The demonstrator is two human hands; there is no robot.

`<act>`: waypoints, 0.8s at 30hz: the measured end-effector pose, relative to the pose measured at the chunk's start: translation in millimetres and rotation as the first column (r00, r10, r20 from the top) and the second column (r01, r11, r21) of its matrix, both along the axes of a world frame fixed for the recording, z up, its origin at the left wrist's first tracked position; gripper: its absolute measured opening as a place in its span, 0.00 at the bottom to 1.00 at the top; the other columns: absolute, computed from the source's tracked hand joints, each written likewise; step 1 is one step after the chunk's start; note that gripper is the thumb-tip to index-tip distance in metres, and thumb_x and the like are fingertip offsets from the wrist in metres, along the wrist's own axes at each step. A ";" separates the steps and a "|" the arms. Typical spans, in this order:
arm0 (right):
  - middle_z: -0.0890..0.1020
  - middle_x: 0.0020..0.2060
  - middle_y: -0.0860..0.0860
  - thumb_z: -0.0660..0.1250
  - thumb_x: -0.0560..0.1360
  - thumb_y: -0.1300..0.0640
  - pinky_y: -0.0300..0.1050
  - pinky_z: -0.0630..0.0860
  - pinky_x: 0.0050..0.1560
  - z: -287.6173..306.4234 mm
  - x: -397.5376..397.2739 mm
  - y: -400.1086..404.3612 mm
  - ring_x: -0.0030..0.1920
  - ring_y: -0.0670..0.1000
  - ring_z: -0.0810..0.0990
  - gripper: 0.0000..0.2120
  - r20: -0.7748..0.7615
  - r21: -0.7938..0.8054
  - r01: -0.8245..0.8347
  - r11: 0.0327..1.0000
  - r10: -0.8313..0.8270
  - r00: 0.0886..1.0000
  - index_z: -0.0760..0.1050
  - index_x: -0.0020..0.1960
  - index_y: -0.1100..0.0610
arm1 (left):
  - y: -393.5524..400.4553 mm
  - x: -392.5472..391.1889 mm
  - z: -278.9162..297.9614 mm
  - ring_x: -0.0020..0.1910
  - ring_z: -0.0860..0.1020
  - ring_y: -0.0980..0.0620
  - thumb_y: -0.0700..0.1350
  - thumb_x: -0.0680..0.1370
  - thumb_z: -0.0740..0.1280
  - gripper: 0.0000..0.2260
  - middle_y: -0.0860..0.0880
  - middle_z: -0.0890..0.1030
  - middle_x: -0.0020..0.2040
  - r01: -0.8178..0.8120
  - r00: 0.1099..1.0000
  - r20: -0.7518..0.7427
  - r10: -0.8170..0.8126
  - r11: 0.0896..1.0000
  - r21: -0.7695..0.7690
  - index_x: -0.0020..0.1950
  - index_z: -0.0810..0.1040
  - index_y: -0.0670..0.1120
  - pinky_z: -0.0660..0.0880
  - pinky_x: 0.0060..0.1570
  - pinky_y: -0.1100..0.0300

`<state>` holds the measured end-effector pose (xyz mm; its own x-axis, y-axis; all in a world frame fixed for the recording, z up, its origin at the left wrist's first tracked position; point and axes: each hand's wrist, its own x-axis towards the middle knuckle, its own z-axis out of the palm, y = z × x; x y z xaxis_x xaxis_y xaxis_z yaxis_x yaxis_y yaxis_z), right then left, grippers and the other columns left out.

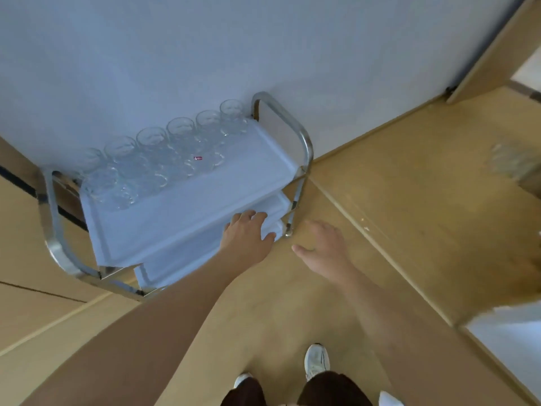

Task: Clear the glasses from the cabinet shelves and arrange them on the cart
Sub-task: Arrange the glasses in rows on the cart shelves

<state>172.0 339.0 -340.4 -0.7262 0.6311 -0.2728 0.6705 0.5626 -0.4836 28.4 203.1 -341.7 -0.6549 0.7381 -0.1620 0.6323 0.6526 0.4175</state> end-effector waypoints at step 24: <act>0.63 0.78 0.52 0.68 0.76 0.44 0.52 0.60 0.75 38.4 251.4 337.9 0.77 0.57 0.58 0.36 -0.097 0.078 0.572 0.816 -0.565 0.819 0.59 0.80 0.49 | 445.7 221.6 54.8 0.74 0.64 0.43 0.57 0.80 0.63 0.26 0.46 0.68 0.75 0.584 0.807 -0.136 -0.575 0.811 0.036 0.76 0.66 0.51 0.68 0.69 0.46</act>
